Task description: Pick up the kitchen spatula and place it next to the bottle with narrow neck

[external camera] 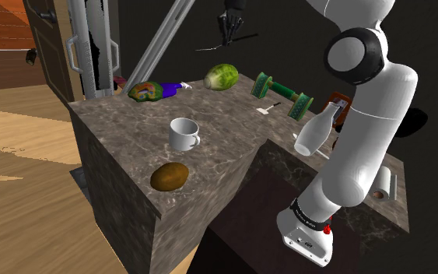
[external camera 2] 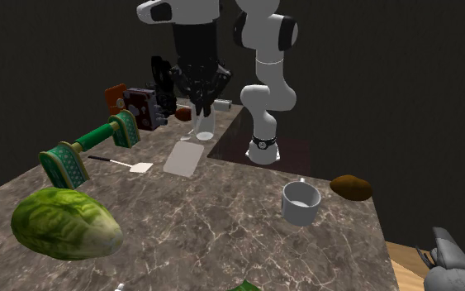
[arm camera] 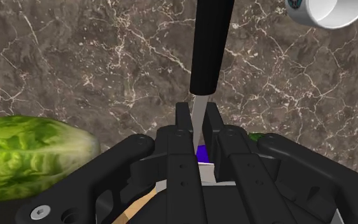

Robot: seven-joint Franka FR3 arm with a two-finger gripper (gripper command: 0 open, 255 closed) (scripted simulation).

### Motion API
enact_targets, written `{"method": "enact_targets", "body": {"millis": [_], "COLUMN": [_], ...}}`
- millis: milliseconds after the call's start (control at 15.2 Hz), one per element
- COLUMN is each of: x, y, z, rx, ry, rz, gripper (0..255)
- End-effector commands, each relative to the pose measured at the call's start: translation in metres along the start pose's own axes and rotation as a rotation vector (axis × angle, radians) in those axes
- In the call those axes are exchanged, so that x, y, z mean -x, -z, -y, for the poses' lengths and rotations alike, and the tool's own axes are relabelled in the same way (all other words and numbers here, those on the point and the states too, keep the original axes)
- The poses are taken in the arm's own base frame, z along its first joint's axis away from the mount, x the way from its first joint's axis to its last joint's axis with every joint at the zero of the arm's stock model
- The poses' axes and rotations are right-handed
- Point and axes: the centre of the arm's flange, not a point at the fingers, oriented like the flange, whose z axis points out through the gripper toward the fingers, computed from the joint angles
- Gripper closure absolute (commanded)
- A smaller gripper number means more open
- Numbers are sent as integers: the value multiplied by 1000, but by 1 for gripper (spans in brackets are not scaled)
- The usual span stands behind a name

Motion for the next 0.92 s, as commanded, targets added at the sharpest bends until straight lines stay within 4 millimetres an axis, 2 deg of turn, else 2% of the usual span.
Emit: {"method": "enact_targets", "body": {"millis": [0,858], "x": [18,139], "y": [0,-8], "z": [-17,-138], "rx": [0,0], "ry": [0,0], "rz": [0,0], "gripper": [255,255]}}
